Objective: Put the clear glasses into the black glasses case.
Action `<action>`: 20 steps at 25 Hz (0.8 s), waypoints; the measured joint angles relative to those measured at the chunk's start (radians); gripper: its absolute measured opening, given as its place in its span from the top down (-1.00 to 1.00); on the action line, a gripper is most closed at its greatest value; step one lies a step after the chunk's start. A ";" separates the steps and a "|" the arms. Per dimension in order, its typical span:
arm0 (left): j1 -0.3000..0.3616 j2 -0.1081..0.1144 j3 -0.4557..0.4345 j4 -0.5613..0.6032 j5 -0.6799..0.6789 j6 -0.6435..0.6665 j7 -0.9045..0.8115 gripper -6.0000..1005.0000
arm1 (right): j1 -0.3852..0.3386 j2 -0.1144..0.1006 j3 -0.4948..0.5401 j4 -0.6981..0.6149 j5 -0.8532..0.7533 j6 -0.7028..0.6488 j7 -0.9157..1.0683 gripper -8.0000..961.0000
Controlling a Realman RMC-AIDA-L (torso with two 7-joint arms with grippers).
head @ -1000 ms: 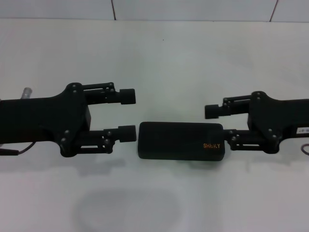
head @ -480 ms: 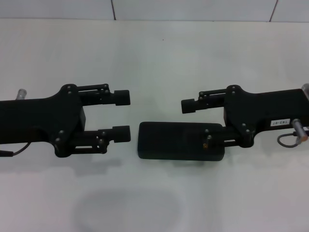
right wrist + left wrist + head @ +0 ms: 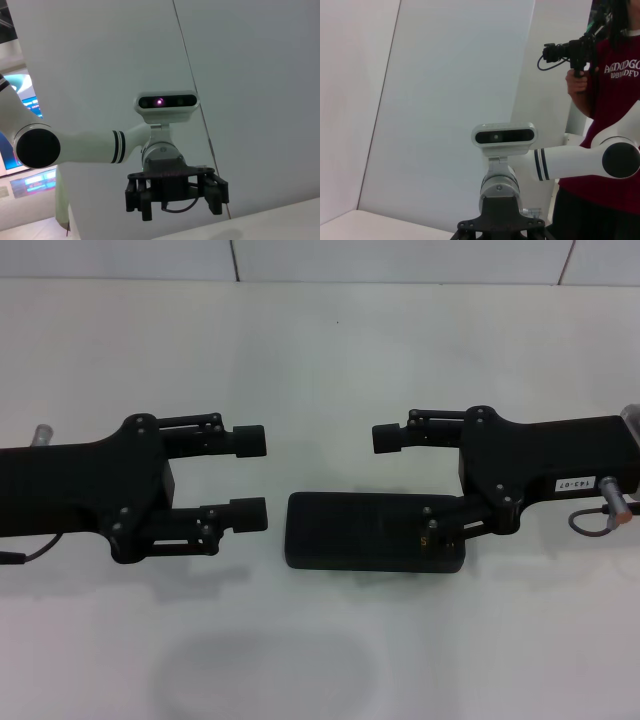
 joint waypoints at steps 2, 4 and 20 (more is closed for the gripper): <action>-0.001 0.000 -0.001 0.000 0.000 -0.001 0.001 -0.40 | 0.000 0.000 0.000 0.000 0.000 0.000 -0.001 -0.82; 0.000 0.000 -0.001 0.000 -0.001 -0.001 0.002 -0.40 | 0.000 0.000 0.001 0.000 0.000 0.000 -0.001 -0.84; 0.003 0.000 -0.002 0.001 0.001 -0.006 0.007 -0.39 | -0.010 0.001 0.007 0.000 0.000 0.001 -0.018 -0.85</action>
